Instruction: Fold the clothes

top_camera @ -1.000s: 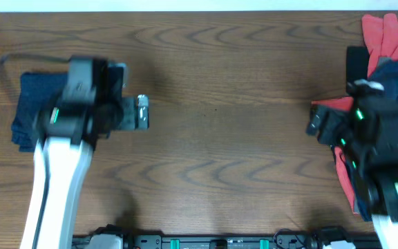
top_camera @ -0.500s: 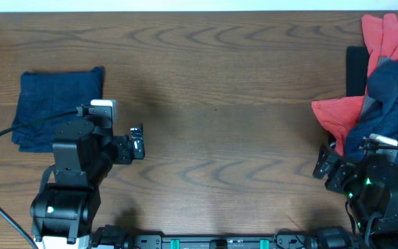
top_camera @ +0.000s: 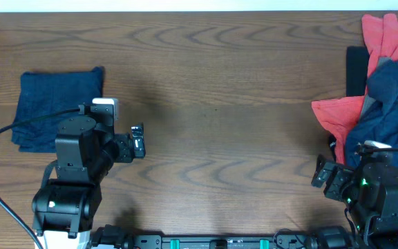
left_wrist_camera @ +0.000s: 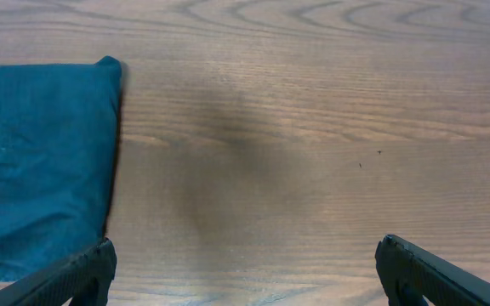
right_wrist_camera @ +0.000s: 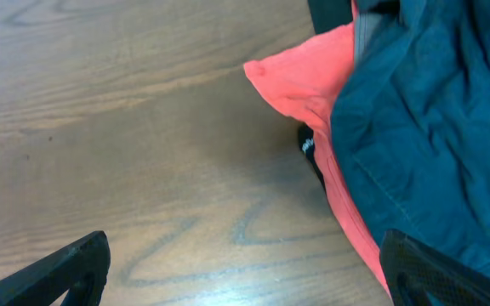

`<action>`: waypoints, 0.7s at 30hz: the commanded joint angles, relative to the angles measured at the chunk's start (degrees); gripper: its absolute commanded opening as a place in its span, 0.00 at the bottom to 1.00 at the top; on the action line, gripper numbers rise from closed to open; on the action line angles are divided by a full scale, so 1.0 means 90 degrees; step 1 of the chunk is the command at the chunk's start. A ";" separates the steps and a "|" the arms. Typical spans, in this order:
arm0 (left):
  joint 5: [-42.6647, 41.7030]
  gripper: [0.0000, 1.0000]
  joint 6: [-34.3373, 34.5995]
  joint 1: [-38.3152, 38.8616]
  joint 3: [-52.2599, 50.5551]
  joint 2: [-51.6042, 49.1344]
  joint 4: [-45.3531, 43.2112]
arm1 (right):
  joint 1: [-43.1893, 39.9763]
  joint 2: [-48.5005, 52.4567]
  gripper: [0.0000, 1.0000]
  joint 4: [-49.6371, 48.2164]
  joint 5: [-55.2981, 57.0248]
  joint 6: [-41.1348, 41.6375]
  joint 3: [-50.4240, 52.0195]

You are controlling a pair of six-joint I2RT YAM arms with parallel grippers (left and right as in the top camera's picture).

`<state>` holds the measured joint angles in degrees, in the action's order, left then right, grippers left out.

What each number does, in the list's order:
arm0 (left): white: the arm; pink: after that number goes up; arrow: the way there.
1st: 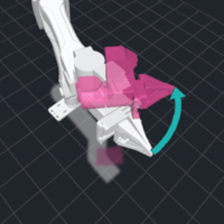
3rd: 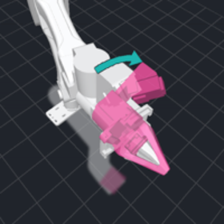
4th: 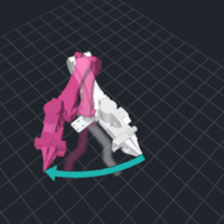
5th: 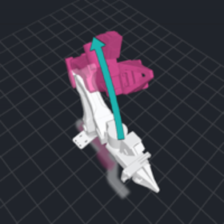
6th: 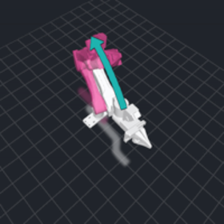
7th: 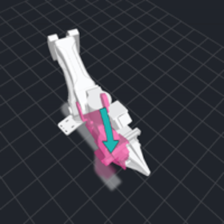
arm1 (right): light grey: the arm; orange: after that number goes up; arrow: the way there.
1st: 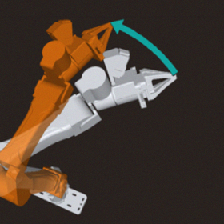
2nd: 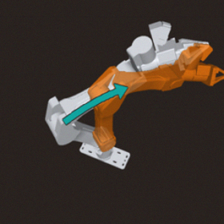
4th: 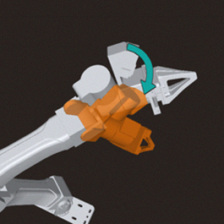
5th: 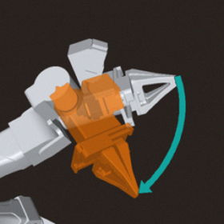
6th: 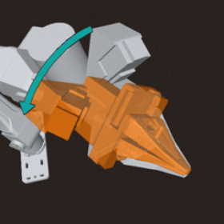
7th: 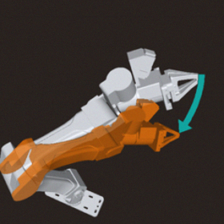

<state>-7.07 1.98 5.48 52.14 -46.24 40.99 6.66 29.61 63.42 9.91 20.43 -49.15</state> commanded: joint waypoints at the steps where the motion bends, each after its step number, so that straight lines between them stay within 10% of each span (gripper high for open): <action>1: 0.0078 0.98 0.0097 0.0015 0.0005 -0.0015 0.0007 | 0.0066 -0.0029 0.99 -0.0024 0.0058 0.0085 0.0029; 21: 0.0078 0.98 0.0097 0.0015 0.0005 -0.0015 0.0007 | -0.0328 -0.3092 0.99 -0.3016 -0.0464 -0.1277 0.2824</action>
<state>-7.05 1.96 5.48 52.14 -46.41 41.08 5.04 5.65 38.22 7.51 10.28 -27.00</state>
